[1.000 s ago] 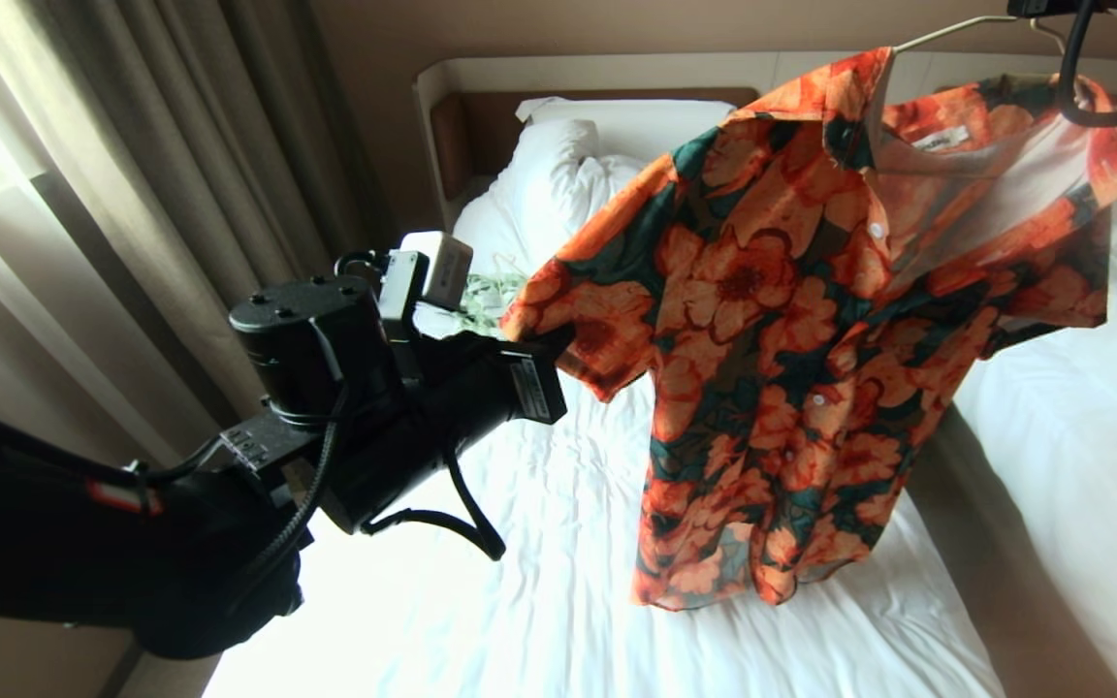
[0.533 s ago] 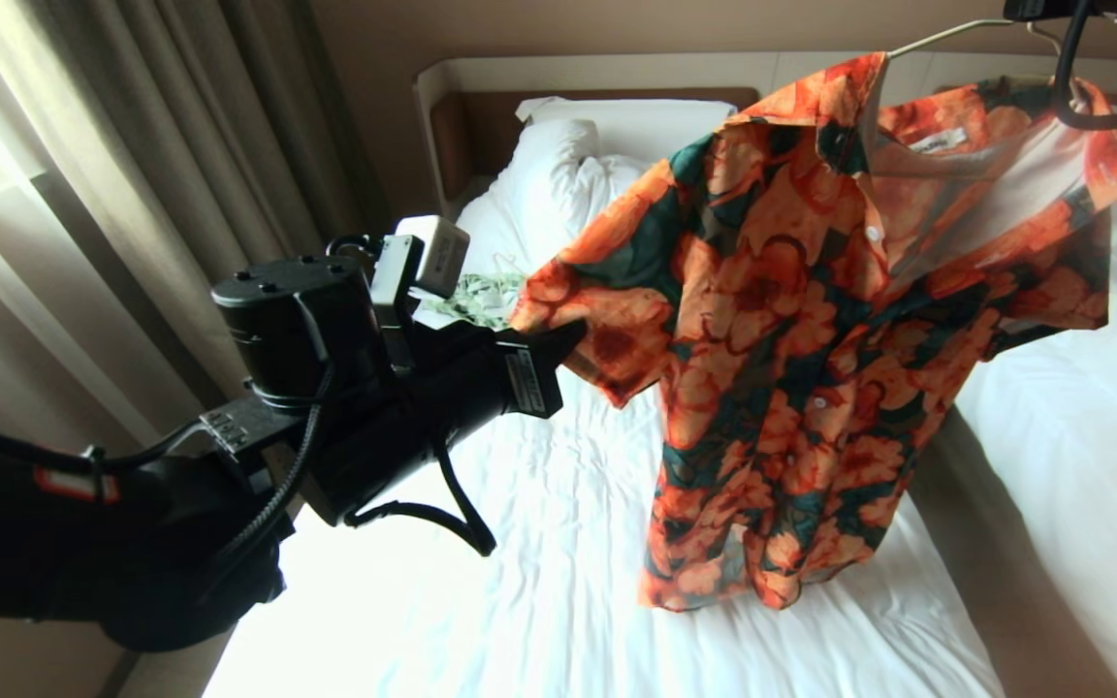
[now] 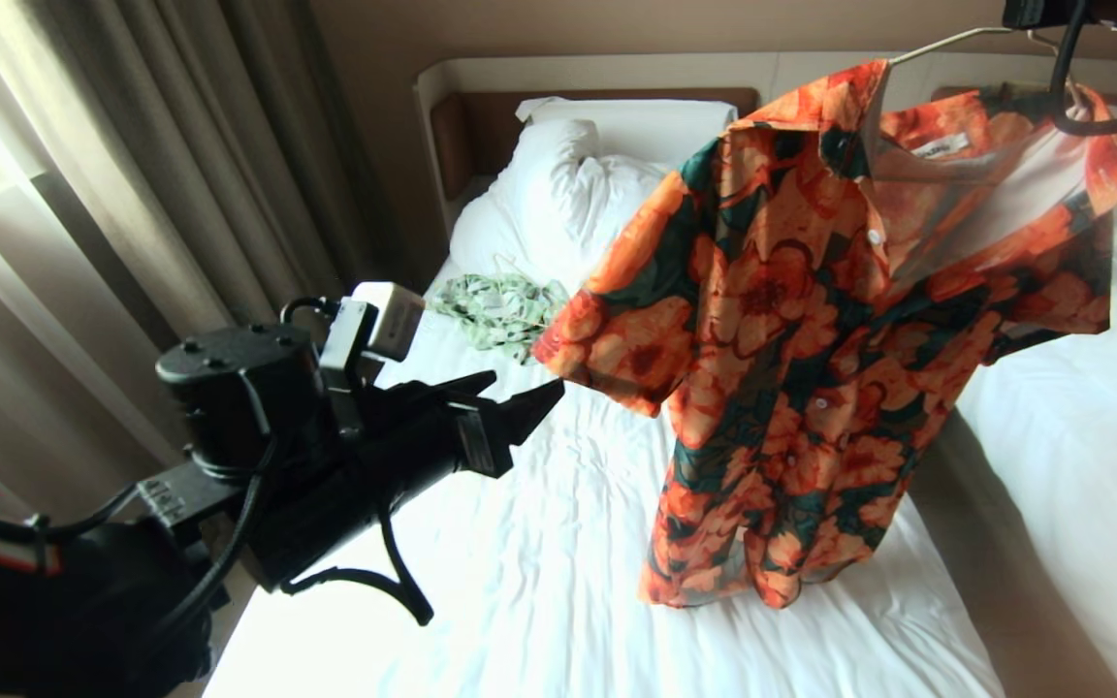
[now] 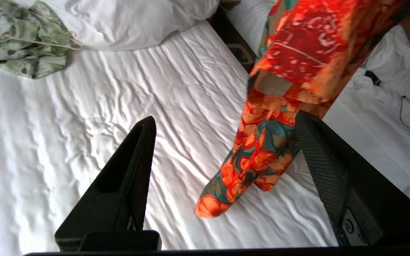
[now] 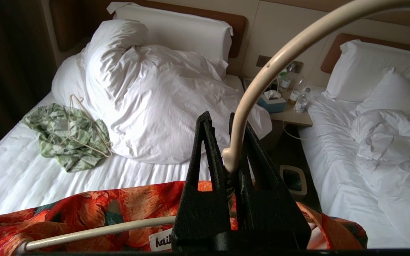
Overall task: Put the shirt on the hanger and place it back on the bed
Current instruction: Take the clothes hanger out of the clothes
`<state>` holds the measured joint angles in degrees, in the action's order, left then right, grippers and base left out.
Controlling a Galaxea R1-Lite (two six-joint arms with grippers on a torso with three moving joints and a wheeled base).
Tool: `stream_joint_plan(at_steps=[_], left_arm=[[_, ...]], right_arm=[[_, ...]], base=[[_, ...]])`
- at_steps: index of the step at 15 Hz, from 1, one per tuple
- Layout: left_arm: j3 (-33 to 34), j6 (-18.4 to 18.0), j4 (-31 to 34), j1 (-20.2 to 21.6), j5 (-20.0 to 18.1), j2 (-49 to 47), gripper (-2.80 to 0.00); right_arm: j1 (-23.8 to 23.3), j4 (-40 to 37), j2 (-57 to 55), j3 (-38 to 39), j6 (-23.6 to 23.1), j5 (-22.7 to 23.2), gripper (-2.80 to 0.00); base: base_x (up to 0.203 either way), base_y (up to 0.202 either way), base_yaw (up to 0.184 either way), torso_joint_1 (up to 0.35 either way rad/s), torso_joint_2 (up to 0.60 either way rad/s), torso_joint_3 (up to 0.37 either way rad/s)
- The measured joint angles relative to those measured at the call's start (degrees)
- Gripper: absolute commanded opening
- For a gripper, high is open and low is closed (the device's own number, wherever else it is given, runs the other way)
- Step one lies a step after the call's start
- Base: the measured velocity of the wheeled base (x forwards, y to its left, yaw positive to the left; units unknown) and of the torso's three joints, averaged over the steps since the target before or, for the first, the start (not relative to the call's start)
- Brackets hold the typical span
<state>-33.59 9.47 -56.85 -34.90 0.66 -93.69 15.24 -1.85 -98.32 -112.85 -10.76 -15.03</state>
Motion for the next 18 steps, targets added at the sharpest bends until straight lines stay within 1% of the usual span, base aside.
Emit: stream_joint_plan(at_steps=[1, 3, 4, 5, 7, 9, 11, 13, 15, 18], left_arm=[[4.16, -0.04, -3.75, 2.07, -0.32, 0.76, -2.8], [11.64, -0.13, -10.32, 6.85, -0.97, 3.07, -2.8], [14.58, -0.13, -12.08, 9.34, -1.81, 4.82, -2.8], [17.4, -0.11, -12.72, 11.87, -3.26, 6.99, -2.8], [22.12, 0.01, -12.88, 16.84, -6.47, 11.99, -2.8], [25.93, 0.02, -12.88, 20.66, -7.82, 15.79, -2.8], [28.59, 0.06, -12.86, 22.65, -7.9, 18.92, -2.8], [31.29, 0.09, -12.8, 23.44, -7.9, 22.27, -2.8], [32.94, 0.33, -12.43, 23.66, -7.84, 24.58, -2.8], [33.53, 0.78, -8.82, 23.81, -7.68, 27.32, -2.8]], right_arm=[[0.06, 0.01, -0.09, 0.0, -0.04, 0.01, -2.8], [0.24, 0.2, -0.13, -0.02, -0.21, -0.04, -2.8], [0.24, 0.98, -0.15, -0.05, -0.3, 0.03, -2.8], [0.22, 2.77, -0.27, -0.13, -0.8, 0.03, -2.8], [0.35, 8.18, -0.96, -0.29, -4.23, -0.1, -2.8], [0.58, 14.41, -2.07, -0.38, -7.3, -0.37, -2.8], [0.74, 20.39, -3.18, -0.4, -8.87, -0.43, -2.8], [0.83, 24.56, -3.95, -0.49, -9.05, -0.38, -2.8], [1.1, 26.11, -4.38, -0.51, -9.03, -0.37, -2.8], [1.33, 26.75, -4.9, -0.51, -9.11, -0.63, -2.8]], base=[[0.0, 0.0, 0.0, 0.0, 0.0, 0.0], [0.0, 0.0, 0.0, 0.0, 0.0, 0.0], [0.0, 0.0, 0.0, 0.0, 0.0, 0.0], [0.0, 0.0, 0.0, 0.0, 0.0, 0.0], [0.0, 0.0, 0.0, 0.0, 0.0, 0.0], [0.0, 0.0, 0.0, 0.0, 0.0, 0.0], [0.0, 0.0, 0.0, 0.0, 0.0, 0.0], [0.0, 0.0, 0.0, 0.0, 0.0, 0.0], [0.0, 0.0, 0.0, 0.0, 0.0, 0.0], [0.0, 0.0, 0.0, 0.0, 0.0, 0.0]])
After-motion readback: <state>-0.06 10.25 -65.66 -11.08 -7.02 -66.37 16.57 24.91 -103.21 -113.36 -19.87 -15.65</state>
